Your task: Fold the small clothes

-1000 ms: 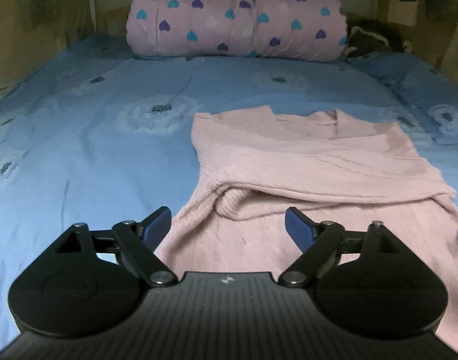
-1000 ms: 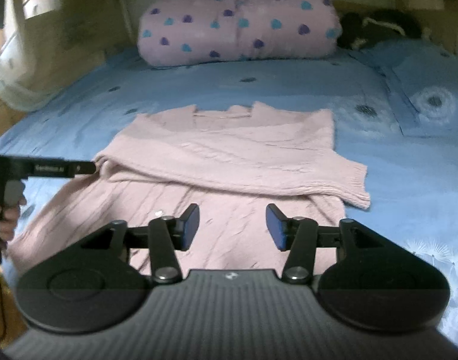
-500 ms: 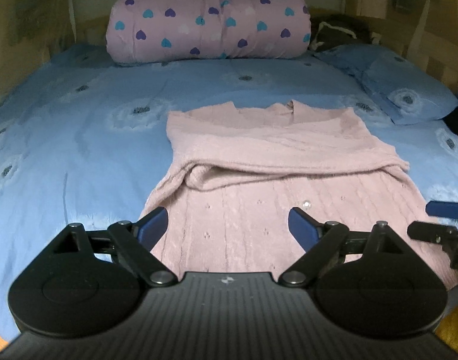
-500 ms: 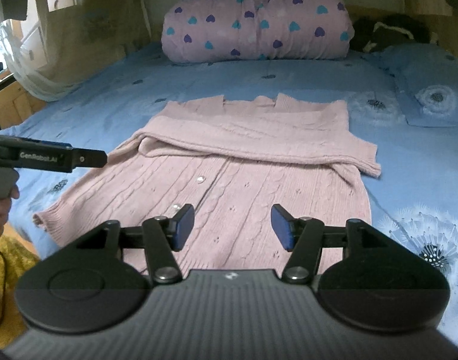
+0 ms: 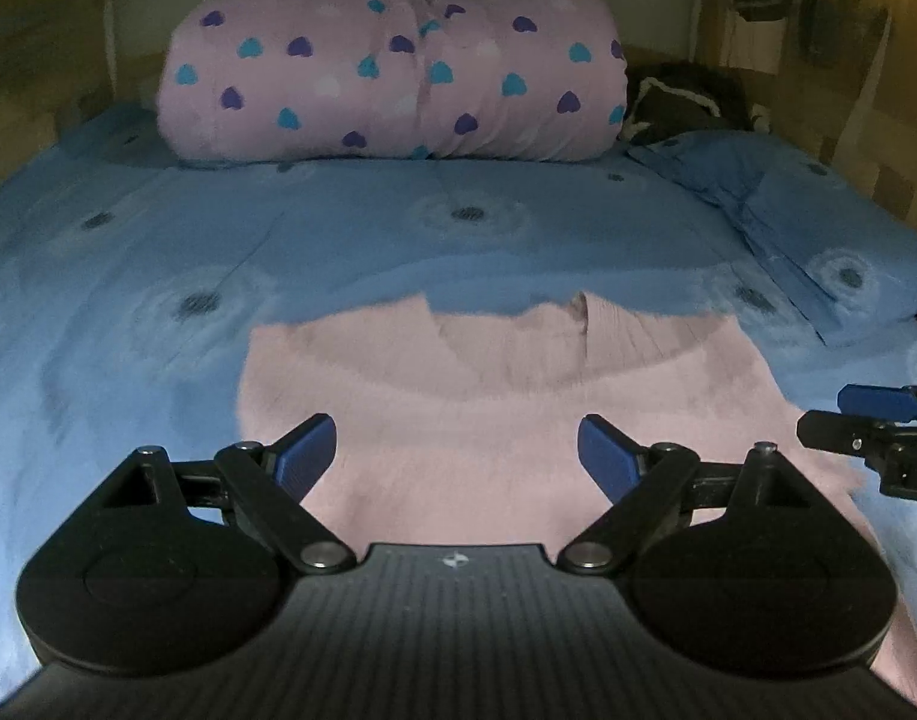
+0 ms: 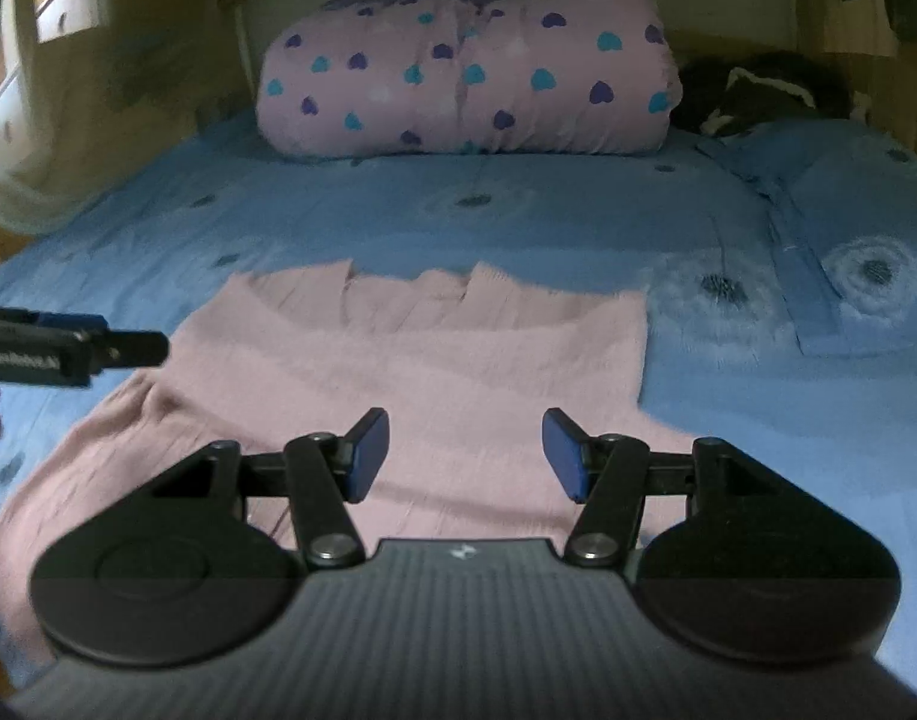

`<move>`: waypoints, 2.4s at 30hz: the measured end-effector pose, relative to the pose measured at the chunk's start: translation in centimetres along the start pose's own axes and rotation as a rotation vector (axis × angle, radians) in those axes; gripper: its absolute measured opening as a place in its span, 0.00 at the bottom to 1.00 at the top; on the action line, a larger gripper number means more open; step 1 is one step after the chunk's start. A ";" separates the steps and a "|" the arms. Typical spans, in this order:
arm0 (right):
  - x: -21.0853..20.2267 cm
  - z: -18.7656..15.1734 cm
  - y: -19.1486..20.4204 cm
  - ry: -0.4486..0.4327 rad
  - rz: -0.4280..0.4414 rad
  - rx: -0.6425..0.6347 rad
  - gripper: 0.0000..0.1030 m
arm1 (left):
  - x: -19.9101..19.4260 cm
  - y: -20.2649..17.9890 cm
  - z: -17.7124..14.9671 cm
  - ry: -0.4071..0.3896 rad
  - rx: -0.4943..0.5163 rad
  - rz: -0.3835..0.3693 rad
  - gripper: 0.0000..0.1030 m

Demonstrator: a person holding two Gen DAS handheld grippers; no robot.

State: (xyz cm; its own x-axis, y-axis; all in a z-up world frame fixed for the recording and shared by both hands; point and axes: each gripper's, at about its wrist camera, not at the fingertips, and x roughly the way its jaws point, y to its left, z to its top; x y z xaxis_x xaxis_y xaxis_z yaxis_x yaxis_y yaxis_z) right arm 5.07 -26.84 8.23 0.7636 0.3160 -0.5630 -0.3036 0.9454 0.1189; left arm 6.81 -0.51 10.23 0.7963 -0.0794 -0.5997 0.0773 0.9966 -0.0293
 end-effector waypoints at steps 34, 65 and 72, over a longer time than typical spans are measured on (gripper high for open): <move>15.1 2.0 -8.1 -0.033 -0.210 0.224 0.19 | 26.3 -9.6 5.8 0.056 0.318 0.026 0.10; 15.4 2.1 -6.5 0.032 -0.090 0.072 0.43 | 15.4 5.0 0.9 0.119 0.103 0.118 0.85; 12.7 2.6 -4.4 -0.001 -0.127 0.024 0.63 | 10.5 5.1 0.4 0.130 0.064 0.128 0.89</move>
State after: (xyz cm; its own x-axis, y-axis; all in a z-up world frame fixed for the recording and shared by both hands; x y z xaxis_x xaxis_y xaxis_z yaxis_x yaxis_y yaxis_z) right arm 17.64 -26.75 2.69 0.7955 0.1940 -0.5741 -0.1908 0.9794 0.0666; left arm 15.78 3.75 4.10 0.7182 0.0561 -0.6935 0.0213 0.9945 0.1025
